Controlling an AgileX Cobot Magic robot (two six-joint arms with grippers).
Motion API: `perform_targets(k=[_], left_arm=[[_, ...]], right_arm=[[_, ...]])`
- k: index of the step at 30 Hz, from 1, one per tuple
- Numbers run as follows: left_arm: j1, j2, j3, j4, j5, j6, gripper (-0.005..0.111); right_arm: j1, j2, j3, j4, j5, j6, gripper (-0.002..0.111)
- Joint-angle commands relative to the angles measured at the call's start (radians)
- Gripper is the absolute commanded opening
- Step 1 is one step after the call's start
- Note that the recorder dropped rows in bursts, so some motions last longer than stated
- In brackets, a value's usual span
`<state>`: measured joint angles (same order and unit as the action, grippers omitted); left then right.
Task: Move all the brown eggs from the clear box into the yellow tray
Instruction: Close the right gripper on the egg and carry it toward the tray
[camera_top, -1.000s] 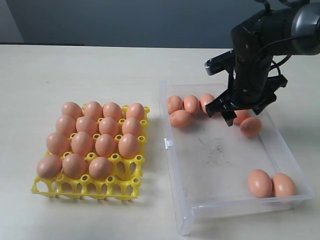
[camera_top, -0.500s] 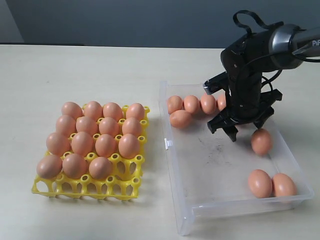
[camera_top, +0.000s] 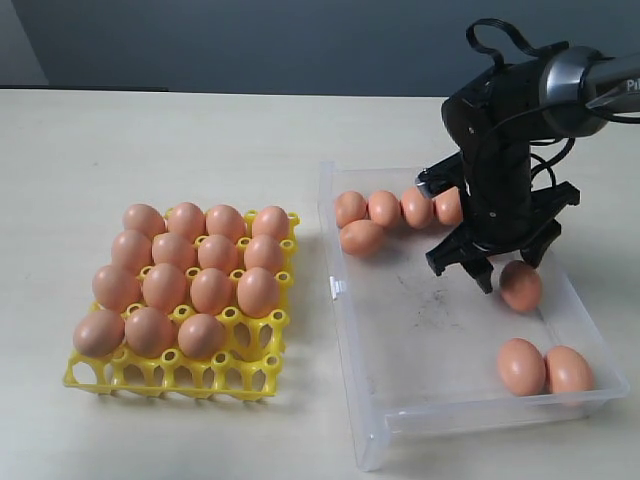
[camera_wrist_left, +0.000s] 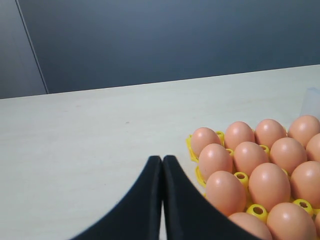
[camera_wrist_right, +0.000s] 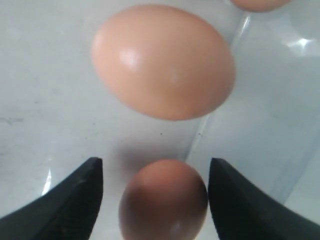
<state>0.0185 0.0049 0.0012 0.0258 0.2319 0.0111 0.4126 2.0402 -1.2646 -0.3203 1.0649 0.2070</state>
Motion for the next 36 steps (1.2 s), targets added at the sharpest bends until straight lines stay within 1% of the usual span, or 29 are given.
perform_targets(k=[1, 6, 8, 9, 10, 11, 15, 17, 19, 20, 21, 22, 26, 28, 30, 33, 36], left_arm=[[-0.011, -0.005, -0.001, 0.001, 0.000, -0.001, 0.000], [-0.011, -0.005, -0.001, 0.001, 0.000, -0.001, 0.000], [-0.011, -0.005, -0.001, 0.001, 0.000, -0.001, 0.000], [-0.011, -0.005, -0.001, 0.001, 0.000, -0.001, 0.000], [-0.011, -0.005, -0.001, 0.001, 0.000, -0.001, 0.000], [-0.011, -0.005, -0.001, 0.001, 0.000, -0.001, 0.000], [-0.011, -0.005, -0.001, 0.001, 0.000, -0.001, 0.000], [-0.011, -0.005, -0.001, 0.001, 0.000, -0.001, 0.000], [-0.011, -0.005, -0.001, 0.001, 0.000, -0.001, 0.000], [-0.011, -0.005, -0.001, 0.001, 0.000, -0.001, 0.000], [-0.011, -0.005, -0.001, 0.001, 0.000, -0.001, 0.000], [-0.011, -0.005, -0.001, 0.001, 0.000, -0.001, 0.000], [-0.011, -0.005, -0.001, 0.001, 0.000, -0.001, 0.000], [-0.011, -0.005, -0.001, 0.001, 0.000, -0.001, 0.000], [-0.011, -0.005, -0.001, 0.001, 0.000, -0.001, 0.000], [-0.011, -0.005, -0.001, 0.001, 0.000, -0.001, 0.000], [-0.011, -0.005, -0.001, 0.001, 0.000, -0.001, 0.000]], right_arm=[[-0.005, -0.014, 0.003, 0.033, 0.018, -0.016, 0.059], [-0.005, -0.016, 0.003, 0.033, 0.058, -0.022, 0.058], [-0.005, -0.016, 0.003, 0.036, 0.021, -0.024, 0.045], [-0.005, -0.014, 0.003, 0.041, -0.009, -0.024, 0.026], [-0.005, -0.012, 0.003, 0.041, -0.020, -0.024, 0.016], [-0.005, -0.011, 0.003, 0.041, -0.027, -0.024, -0.001], [-0.004, -0.050, 0.003, 0.055, -0.058, -0.026, 0.000], [-0.004, -0.116, 0.003, 0.137, -0.103, -0.052, 0.000], [-0.004, -0.195, 0.003, 0.290, -0.170, -0.147, 0.000], [-0.004, -0.247, 0.003, 0.430, -0.199, -0.246, 0.000], [0.008, -0.274, 0.003, 0.522, -0.218, -0.334, 0.000], [0.025, -0.296, 0.003, 0.542, -0.229, -0.377, 0.000], [0.140, -0.319, 0.005, 0.483, -0.289, -0.398, 0.000], [0.227, -0.319, 0.019, 0.427, -0.359, -0.398, 0.000], [0.266, -0.319, 0.043, 0.417, -0.416, -0.398, 0.000], [0.296, -0.319, 0.081, 0.440, -0.467, -0.390, 0.000], [0.298, -0.321, 0.097, 0.450, -0.473, -0.390, 0.000]])
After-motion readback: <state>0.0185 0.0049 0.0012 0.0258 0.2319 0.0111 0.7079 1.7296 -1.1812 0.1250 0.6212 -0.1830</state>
